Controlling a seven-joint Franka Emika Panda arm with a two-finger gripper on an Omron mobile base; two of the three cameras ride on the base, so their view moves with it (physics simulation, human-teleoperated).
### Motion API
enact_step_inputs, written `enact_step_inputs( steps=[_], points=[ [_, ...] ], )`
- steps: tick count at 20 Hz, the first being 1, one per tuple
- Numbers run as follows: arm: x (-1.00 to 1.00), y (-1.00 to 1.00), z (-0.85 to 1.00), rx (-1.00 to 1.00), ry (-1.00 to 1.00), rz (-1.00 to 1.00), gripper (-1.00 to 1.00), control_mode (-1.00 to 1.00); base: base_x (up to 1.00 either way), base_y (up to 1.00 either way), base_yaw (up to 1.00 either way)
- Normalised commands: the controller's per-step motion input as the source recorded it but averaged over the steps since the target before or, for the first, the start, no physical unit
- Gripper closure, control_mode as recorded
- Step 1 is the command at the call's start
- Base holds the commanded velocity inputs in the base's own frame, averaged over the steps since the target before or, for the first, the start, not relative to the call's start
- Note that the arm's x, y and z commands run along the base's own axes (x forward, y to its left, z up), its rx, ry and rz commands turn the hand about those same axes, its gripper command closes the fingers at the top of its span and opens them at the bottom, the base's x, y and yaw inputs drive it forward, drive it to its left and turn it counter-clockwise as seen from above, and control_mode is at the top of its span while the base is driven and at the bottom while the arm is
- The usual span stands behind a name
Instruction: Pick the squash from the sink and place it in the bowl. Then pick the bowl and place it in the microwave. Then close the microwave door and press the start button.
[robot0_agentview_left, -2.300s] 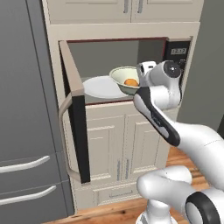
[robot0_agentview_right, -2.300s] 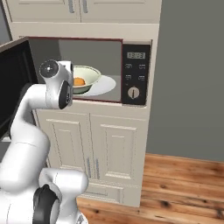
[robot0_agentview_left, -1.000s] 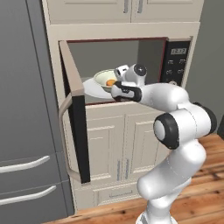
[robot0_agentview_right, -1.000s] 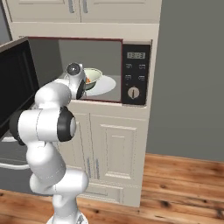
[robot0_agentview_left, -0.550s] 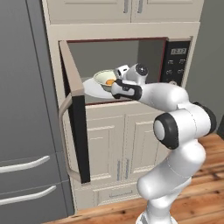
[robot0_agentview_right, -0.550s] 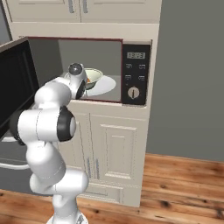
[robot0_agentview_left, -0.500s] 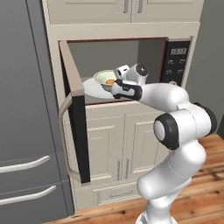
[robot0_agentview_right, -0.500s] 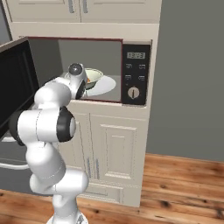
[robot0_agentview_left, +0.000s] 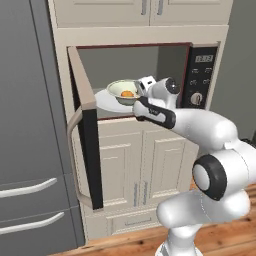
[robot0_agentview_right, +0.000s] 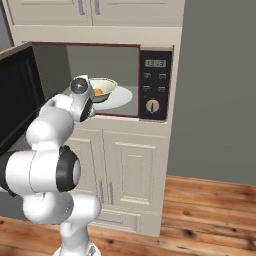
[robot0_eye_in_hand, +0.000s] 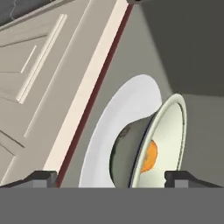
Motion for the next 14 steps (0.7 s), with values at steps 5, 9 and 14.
enact_step_inputs(
  steps=[5, 9, 14],
  points=[
    [-1.0, 0.0, 0.5, 0.01, -0.01, 0.04, -1.0, -1.0, 0.0, 0.0, 0.0],
    [-1.0, 0.0, 0.69, 0.02, 0.0, 0.0, -1.0, -1.0, 0.0, 0.0, 0.0],
    [-1.0, 0.0, 0.72, 0.0, 0.0, 0.0, -1.0, -1.0, 0.0, 0.0, 0.0]
  ],
)
